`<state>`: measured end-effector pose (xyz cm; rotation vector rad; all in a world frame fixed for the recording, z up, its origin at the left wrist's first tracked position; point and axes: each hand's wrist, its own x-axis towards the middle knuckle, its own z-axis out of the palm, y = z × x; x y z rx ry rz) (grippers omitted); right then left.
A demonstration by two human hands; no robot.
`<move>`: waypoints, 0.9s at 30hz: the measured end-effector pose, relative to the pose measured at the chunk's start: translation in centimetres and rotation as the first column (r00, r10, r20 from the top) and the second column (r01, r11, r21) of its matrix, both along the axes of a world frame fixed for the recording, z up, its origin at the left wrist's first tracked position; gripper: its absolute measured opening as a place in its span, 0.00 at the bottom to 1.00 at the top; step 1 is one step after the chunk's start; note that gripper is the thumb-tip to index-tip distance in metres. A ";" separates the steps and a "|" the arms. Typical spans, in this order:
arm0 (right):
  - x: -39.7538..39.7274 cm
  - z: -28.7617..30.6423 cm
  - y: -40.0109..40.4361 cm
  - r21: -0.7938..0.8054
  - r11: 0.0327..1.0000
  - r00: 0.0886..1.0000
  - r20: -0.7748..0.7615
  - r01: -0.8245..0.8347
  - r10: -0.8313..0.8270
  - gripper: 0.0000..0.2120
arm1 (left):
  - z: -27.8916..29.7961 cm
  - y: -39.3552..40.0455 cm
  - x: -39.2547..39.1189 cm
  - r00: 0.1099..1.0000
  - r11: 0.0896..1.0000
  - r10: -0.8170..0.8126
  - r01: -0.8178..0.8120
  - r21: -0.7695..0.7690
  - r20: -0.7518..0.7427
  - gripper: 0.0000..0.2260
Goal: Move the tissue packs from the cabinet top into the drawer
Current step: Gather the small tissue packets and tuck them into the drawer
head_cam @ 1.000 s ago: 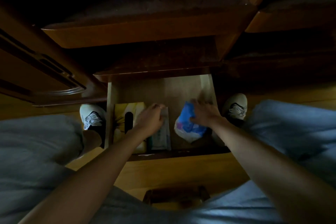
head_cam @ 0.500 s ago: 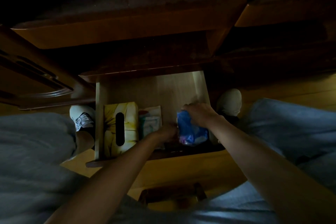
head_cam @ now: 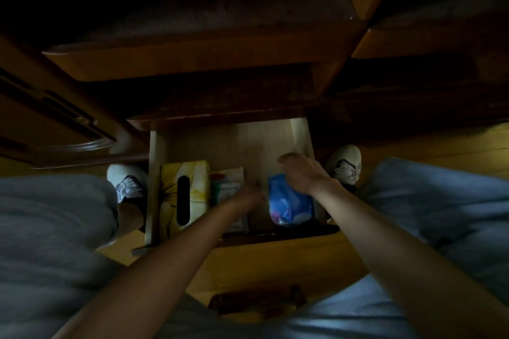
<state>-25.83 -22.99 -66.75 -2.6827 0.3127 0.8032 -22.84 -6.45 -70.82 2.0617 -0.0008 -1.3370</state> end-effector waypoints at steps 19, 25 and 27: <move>7.1 38.7 -4.3 0.113 0.991 0.398 0.914 -0.067 -0.077 0.14 | 45.3 0.5 16.4 -0.225 0.978 0.190 0.134 -0.163 0.956 0.11; 16.3 42.2 -7.1 -0.142 0.989 0.547 0.831 0.037 0.098 0.15 | 46.2 -4.2 24.8 -0.034 0.998 -0.045 0.046 0.046 0.998 0.12; 19.6 41.2 -8.5 -0.224 0.972 0.619 0.774 0.067 0.135 0.19 | 45.1 -5.1 27.1 -0.016 0.995 -0.101 0.021 0.102 0.995 0.13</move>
